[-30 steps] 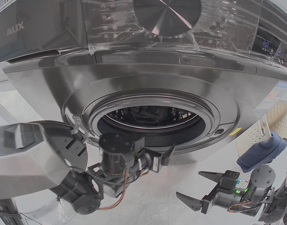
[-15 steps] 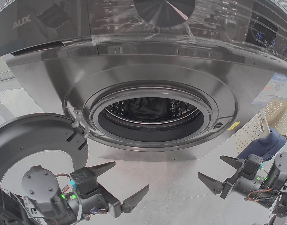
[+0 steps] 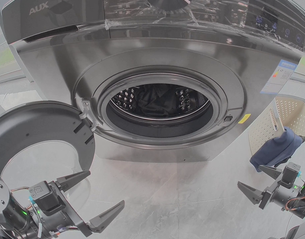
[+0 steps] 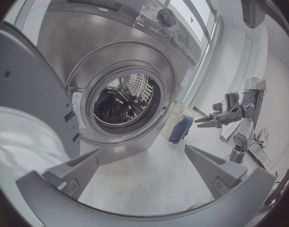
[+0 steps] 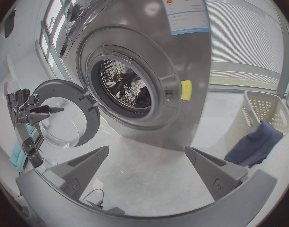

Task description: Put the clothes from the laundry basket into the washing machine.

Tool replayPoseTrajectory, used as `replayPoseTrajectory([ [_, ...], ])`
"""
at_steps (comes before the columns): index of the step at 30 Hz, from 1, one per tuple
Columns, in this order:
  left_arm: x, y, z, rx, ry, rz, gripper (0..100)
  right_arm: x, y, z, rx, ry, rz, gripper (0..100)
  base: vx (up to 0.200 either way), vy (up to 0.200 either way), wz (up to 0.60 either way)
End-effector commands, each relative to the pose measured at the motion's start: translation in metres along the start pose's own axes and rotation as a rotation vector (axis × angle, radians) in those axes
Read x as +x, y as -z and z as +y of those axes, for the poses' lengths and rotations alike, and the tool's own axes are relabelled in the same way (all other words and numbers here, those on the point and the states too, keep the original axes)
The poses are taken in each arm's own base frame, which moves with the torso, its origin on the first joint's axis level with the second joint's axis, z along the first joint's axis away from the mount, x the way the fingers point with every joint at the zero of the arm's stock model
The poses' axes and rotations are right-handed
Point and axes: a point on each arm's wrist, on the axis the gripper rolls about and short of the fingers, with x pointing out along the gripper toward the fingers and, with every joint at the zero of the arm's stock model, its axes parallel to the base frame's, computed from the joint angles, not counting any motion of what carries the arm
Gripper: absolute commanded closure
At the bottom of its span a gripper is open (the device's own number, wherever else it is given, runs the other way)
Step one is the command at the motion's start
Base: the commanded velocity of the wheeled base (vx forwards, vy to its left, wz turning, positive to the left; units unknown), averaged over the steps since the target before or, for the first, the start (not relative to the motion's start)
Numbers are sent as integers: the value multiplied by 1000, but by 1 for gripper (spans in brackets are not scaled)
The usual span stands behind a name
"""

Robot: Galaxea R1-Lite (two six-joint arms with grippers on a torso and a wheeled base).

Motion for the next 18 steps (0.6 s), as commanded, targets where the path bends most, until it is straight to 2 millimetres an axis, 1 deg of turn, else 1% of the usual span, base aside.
replayPoseTrajectory([
  [1,-38,-6,16,-4,-61,-82,0,-51,1,-20,10,102,-90,0,-200,0,0],
  [4,-48,-5,21,-9,-107,-78,0,-63,7,-25,18,157,-87,0,-200,0,0],
  [8,-66,-5,29,-14,-175,-107,0,-83,17,-29,31,228,-108,0,0,0,0],
  [10,-79,-3,32,-16,-208,-125,0,-95,23,-29,31,235,-131,0,0,0,0],
  [13,-99,7,34,-18,-262,-110,0,-111,34,-28,14,242,-162,0,0,0,0],
  [15,-114,16,35,-17,-298,-106,0,-118,42,-27,-10,273,-170,0,0,-200,0],
  [16,-117,18,35,-17,-304,-108,0,-119,43,-26,-11,279,-175,0,0,-200,0],
  [17,-129,26,34,-18,-331,-112,0,-125,50,-25,-14,304,-194,0,0,-200,0],
  [18,-135,32,33,-19,-353,-110,0,-129,54,-24,-13,319,-207,0,0,-200,0],
])
